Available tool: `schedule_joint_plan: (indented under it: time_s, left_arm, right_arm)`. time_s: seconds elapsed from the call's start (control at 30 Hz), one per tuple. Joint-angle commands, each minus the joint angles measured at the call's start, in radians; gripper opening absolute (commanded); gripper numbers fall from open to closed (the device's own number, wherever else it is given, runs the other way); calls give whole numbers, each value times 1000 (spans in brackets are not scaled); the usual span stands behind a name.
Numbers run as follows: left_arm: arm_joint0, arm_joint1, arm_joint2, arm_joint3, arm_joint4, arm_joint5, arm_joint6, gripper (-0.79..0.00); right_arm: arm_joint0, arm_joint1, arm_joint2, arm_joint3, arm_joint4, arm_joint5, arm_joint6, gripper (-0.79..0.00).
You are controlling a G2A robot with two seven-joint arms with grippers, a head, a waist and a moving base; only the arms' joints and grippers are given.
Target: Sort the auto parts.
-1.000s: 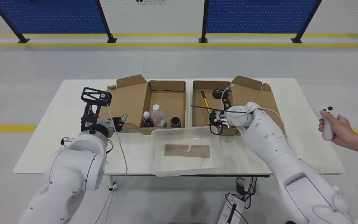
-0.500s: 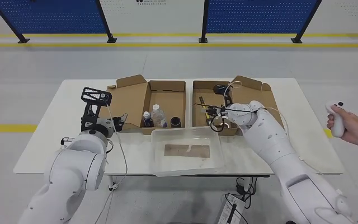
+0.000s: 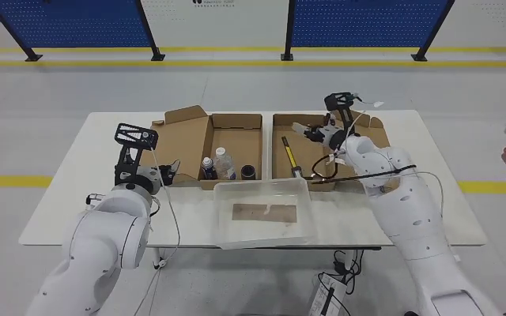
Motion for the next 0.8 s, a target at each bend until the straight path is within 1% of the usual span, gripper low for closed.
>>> schedule_joint_plan:
  time_s: [0.0,0.27,0.4,0.77]
  left_arm:
    - [0,0,0,0,0,0,0,0]
    - [0,0,0,0,0,0,0,0]
    - [0,0,0,0,0,0,0,0]
    - [0,0,0,0,0,0,0,0]
  right_arm:
    - [-54,8,36,-74,-1,4,-11,0]
    - [-269,31,145,-283,-16,5,-48,0]
    - [-358,38,191,-341,-9,-7,-74,0]
    - [-358,38,191,-341,-9,-7,-74,0]
